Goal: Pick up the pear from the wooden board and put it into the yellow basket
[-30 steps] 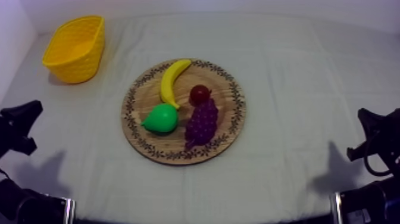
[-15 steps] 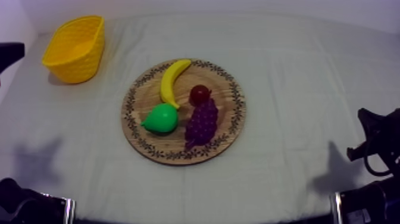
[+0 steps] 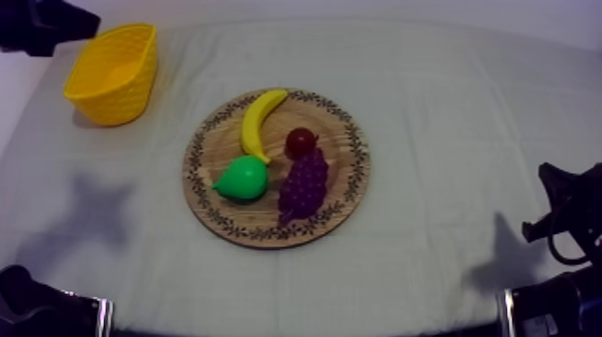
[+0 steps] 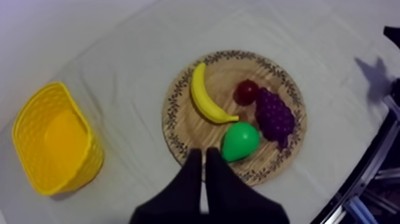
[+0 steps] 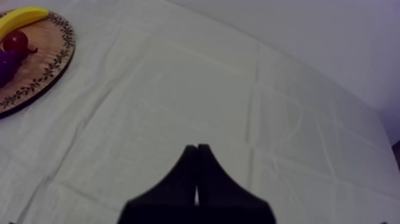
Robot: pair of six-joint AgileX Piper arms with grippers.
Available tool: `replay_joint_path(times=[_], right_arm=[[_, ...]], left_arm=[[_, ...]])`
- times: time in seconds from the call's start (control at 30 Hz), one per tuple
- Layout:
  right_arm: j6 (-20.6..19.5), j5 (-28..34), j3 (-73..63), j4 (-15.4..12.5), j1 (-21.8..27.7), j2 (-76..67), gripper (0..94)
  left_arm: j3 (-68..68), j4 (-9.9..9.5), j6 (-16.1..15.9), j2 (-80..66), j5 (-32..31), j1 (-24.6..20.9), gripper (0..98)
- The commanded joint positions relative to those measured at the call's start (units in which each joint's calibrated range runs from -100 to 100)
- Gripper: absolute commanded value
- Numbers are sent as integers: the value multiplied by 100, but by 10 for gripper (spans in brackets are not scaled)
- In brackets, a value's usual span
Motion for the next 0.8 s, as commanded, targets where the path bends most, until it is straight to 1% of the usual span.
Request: replay_joint_path(times=[0.0,0.1,0.17,0.23,0.33,0.43,0.6,0.77], right_arm=[[0,2,-2,0,1,-3,4],[0,2,-2,0,1,-3,4],[0,2,-2,0,1,-3,4],[0,2,-2,0,1,-3,4],[0,2,-2,0,1,-3,4],[0,2,-2,0,1,-3,4],[0,2,-2,0,1,-3,4],[0,2,-2,0,1,-3,4]], left_arm=[[-138,55,-128,544,175,94,0],[-236,213,-422,1067,284,133,0],[-363,282,-656,1409,350,162,0],[-522,297,-898,1714,440,179,0],[-761,265,-1248,2109,534,131,0],[-890,256,-1515,2389,617,64,0],[-1093,189,-1754,2686,706,42,0],[-1349,155,-1840,3005,729,267,0]])
